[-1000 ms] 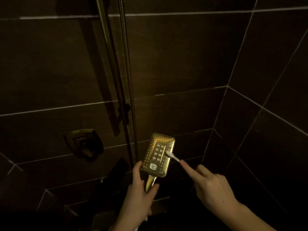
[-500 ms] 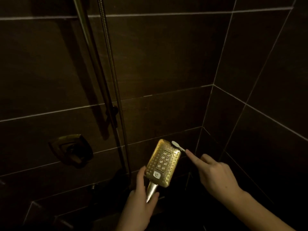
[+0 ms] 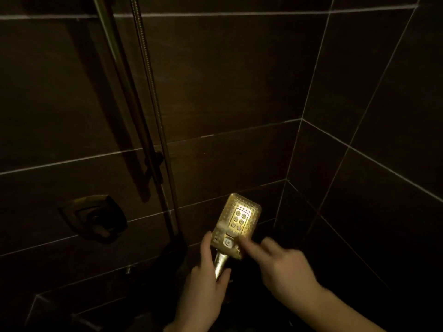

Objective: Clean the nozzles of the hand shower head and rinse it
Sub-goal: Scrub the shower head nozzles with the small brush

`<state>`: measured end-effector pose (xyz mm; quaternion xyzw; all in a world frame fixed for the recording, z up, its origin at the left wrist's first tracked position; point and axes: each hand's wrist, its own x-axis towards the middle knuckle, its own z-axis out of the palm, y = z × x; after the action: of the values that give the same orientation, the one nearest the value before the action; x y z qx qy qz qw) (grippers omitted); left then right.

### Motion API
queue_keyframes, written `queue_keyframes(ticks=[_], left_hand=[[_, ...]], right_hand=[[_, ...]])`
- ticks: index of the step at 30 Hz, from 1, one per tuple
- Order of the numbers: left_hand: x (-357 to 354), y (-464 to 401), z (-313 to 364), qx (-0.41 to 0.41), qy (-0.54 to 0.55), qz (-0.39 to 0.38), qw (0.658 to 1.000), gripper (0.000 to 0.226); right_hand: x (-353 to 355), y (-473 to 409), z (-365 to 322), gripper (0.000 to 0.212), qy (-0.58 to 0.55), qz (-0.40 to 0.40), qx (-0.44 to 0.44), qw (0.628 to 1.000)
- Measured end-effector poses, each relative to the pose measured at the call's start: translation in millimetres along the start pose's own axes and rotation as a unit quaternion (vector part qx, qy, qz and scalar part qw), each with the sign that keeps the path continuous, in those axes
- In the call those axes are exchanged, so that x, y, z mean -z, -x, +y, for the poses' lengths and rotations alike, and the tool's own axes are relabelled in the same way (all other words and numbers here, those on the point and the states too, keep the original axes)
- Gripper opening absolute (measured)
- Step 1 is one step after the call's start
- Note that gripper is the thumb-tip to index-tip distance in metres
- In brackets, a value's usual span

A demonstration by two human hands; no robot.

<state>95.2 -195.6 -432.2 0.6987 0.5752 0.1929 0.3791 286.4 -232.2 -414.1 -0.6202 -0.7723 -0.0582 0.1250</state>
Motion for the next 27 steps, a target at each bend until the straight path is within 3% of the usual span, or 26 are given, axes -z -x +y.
queue_keyframes(ticks=[3,5,10,15,19,27], left_hand=[[2,-1,3,0.020,0.074,-0.020,0.997,0.096],[3,0,6,0.028,0.102,-0.030,0.994,0.095],[3,-3,8,0.038,0.111,-0.028,0.993,0.095],[7,-5,10,0.042,0.074,-0.019,0.996,0.096],[7,-7,8,0.046,0.045,-0.030,0.997,0.098],[11,-6,9,0.070,0.012,-0.055,0.996,0.098]], right_hand=[[-14,23,-11,0.087,0.021,-0.055,0.099,0.993],[-8,27,3,0.094,0.010,-0.043,0.072,0.996],[13,27,22,0.087,-0.054,0.007,-0.005,0.998],[16,24,19,0.070,-0.031,-0.011,-0.026,0.999],[13,23,19,0.080,-0.034,-0.029,-0.063,0.997],[8,20,-1,0.086,0.013,-0.077,0.008,0.997]])
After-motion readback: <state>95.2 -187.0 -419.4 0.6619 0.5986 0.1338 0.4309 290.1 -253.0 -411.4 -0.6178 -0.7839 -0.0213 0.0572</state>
